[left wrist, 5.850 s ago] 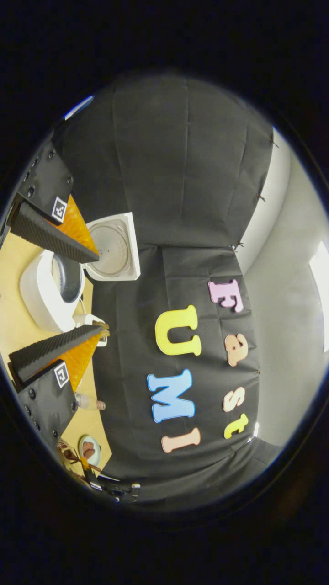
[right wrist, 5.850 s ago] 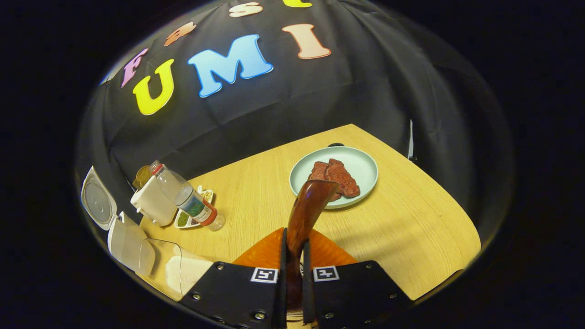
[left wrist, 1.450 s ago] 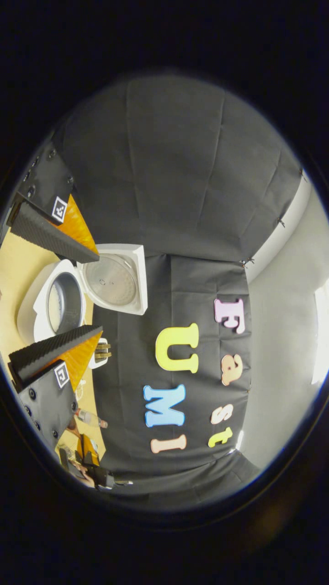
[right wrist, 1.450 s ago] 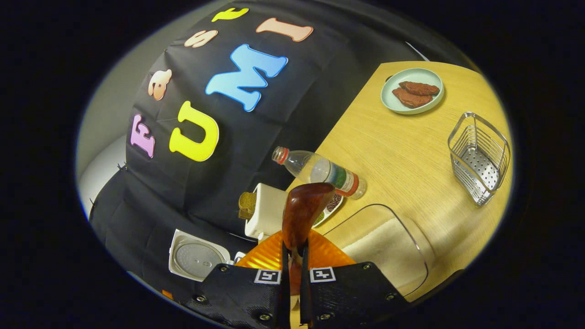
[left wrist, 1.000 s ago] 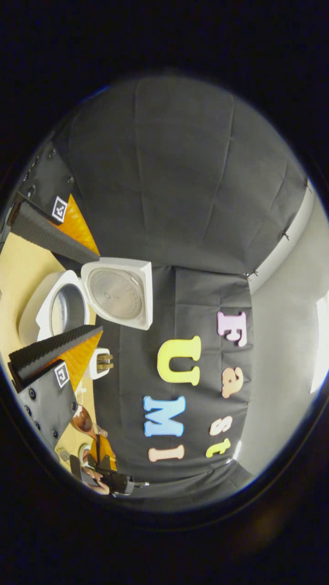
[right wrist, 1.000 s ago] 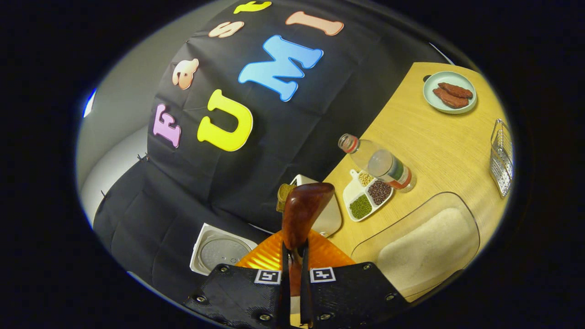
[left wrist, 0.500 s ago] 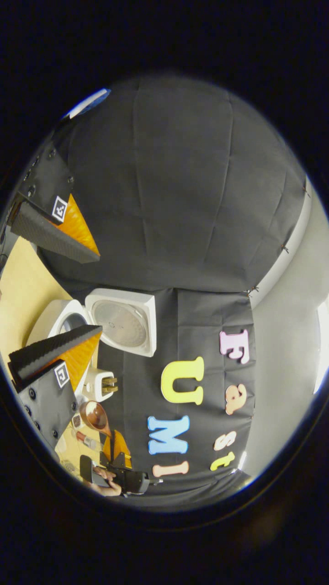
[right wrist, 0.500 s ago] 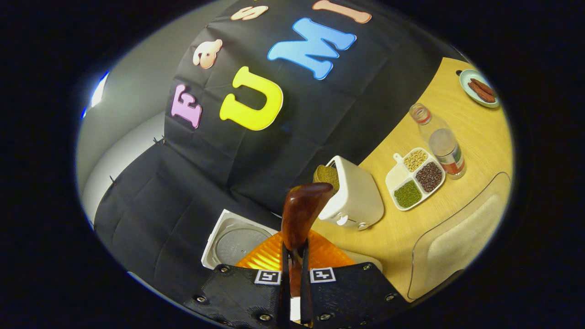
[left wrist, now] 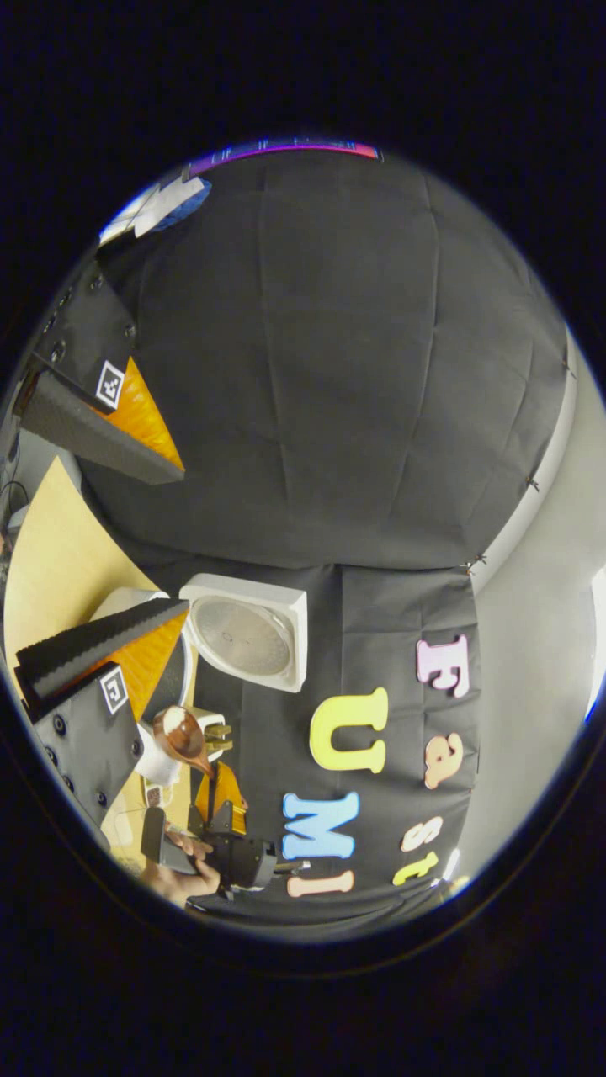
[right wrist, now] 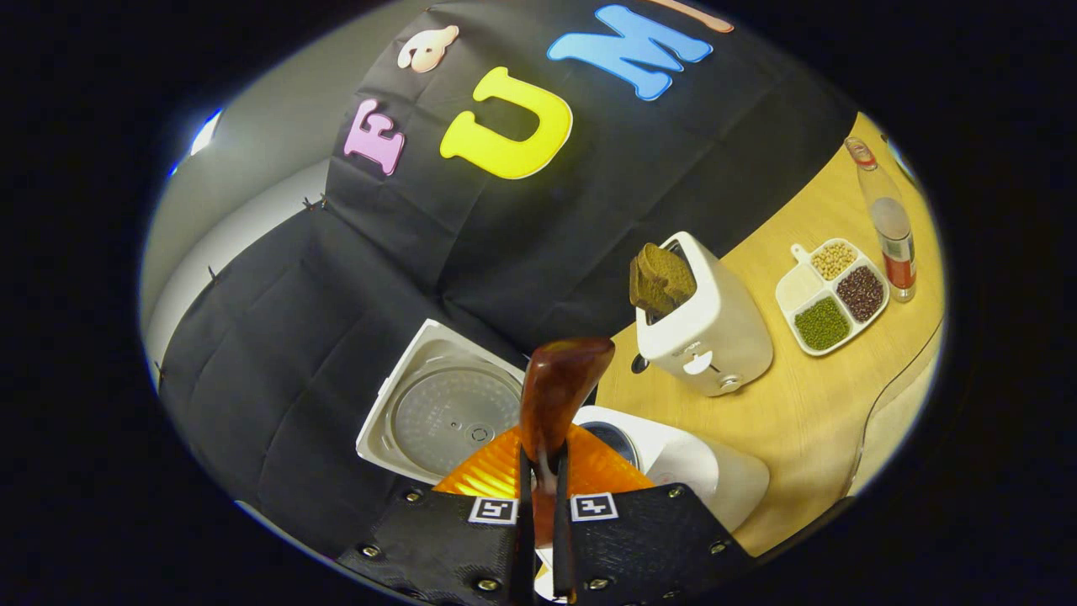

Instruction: Close the left gripper, press the button to open the rice cooker; take a wooden spoon from the chopstick holder with the right hand, scoop a spoonful of rice and pour it into the rice cooker, then put the wooden spoon back into the chopstick holder.

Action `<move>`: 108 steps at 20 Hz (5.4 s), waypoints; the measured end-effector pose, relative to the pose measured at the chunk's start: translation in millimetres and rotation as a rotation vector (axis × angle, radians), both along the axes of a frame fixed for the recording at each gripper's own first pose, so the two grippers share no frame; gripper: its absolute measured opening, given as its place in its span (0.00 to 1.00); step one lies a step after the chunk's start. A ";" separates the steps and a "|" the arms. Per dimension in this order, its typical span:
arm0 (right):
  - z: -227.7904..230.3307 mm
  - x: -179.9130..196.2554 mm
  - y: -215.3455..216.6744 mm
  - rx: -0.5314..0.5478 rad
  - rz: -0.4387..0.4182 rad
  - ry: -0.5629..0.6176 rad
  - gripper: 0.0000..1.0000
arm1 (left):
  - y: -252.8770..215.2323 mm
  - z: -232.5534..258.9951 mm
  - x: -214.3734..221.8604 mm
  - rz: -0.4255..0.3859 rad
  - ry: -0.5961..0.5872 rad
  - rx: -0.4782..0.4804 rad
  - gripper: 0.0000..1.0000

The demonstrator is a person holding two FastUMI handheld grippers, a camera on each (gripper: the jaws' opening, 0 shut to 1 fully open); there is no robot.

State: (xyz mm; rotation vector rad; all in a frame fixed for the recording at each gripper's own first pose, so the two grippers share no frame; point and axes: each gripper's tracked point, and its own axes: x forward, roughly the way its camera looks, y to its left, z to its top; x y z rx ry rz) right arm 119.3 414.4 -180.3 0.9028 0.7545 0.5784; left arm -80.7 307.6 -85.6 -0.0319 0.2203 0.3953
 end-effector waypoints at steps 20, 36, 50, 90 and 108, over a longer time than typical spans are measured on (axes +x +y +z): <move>4.1 -27.9 80.5 -0.510 0.302 -0.653 0.08 | 26.6 -11.5 -37.1 0.086 0.045 0.016 0.95; 9.6 -26.8 75.0 -0.687 0.355 -0.866 0.08 | 43.2 -16.8 -41.2 0.099 0.018 -0.011 0.95; 64.1 24.6 -33.0 -0.445 0.031 -0.566 0.09 | -6.9 25.9 -3.1 0.006 -0.070 0.005 0.97; -13.7 -7.9 -501.7 -0.673 -0.433 -0.234 0.08 | -332.0 67.3 99.7 -0.420 -0.116 0.005 0.95; -59.7 -34.3 -540.1 -0.785 -0.430 -0.192 0.86 | -366.7 61.4 98.9 -0.436 -0.102 0.018 0.96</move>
